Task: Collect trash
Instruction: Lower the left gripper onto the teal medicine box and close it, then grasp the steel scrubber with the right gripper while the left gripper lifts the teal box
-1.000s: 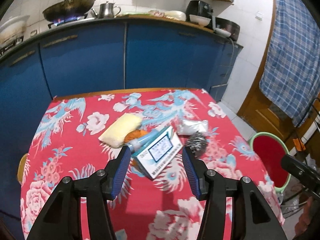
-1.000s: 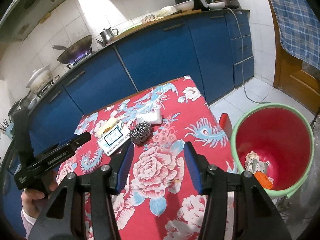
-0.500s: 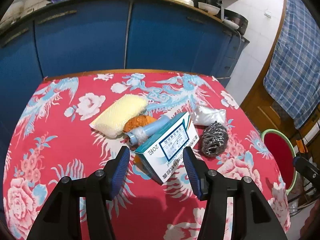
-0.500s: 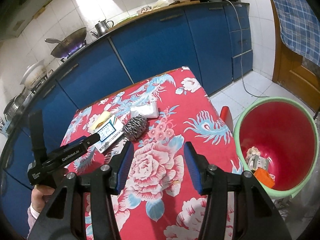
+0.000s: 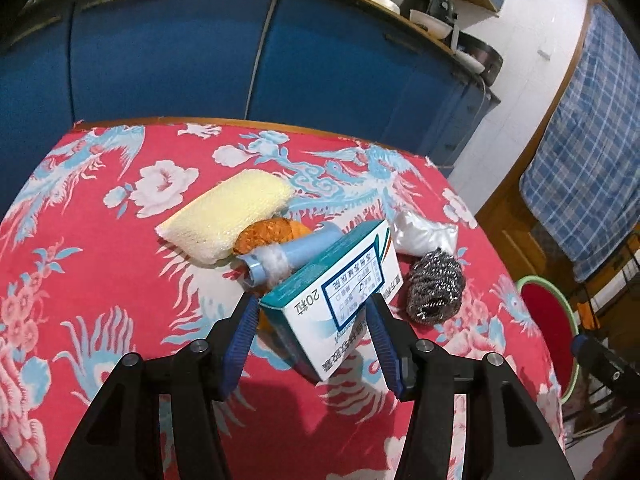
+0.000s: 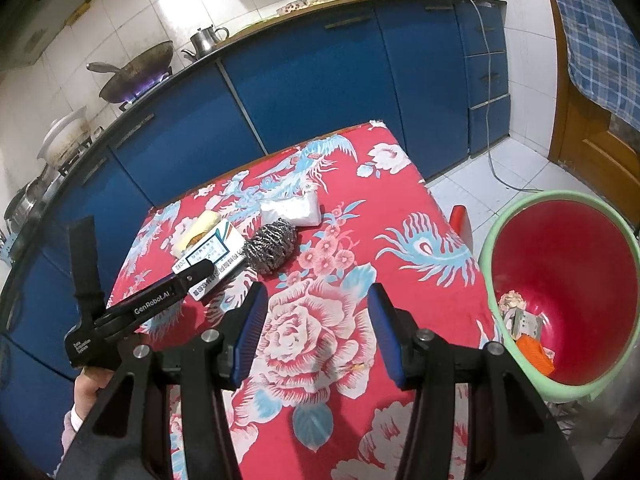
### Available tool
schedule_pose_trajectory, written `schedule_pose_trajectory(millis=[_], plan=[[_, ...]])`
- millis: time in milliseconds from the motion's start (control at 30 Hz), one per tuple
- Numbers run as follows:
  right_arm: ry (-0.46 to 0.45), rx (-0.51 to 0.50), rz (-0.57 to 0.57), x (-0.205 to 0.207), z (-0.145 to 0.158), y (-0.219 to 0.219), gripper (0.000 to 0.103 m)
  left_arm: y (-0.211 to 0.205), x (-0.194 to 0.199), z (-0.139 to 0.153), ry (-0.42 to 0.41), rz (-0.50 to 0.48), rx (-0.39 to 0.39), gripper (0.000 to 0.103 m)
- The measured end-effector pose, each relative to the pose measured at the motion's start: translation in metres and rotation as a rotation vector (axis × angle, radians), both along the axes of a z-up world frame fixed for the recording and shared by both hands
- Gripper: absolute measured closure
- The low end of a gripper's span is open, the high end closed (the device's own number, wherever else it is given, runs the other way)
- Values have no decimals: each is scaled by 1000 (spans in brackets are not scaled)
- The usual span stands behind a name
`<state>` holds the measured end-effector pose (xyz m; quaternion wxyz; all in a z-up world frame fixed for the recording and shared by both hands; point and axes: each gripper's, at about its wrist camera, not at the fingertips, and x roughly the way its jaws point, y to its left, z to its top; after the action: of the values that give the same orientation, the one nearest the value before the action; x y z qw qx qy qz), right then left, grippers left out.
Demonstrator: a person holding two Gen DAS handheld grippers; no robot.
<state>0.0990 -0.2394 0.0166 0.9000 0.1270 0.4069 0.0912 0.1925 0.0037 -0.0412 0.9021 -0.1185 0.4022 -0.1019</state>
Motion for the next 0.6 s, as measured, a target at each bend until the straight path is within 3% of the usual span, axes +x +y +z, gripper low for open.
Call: schedule_pose_trajectory(millis=[133,300,600], plan=[[9,-1,-1,2,-3,0,49,-4,0,-2,-5,-22,2,46],[23,-4,3,5,-7,2,49,-8,-1,-3,-18,-45,4,64],[24,-10,12,8,-8,7,49,-15,-13,9,-60,-95,7,83]])
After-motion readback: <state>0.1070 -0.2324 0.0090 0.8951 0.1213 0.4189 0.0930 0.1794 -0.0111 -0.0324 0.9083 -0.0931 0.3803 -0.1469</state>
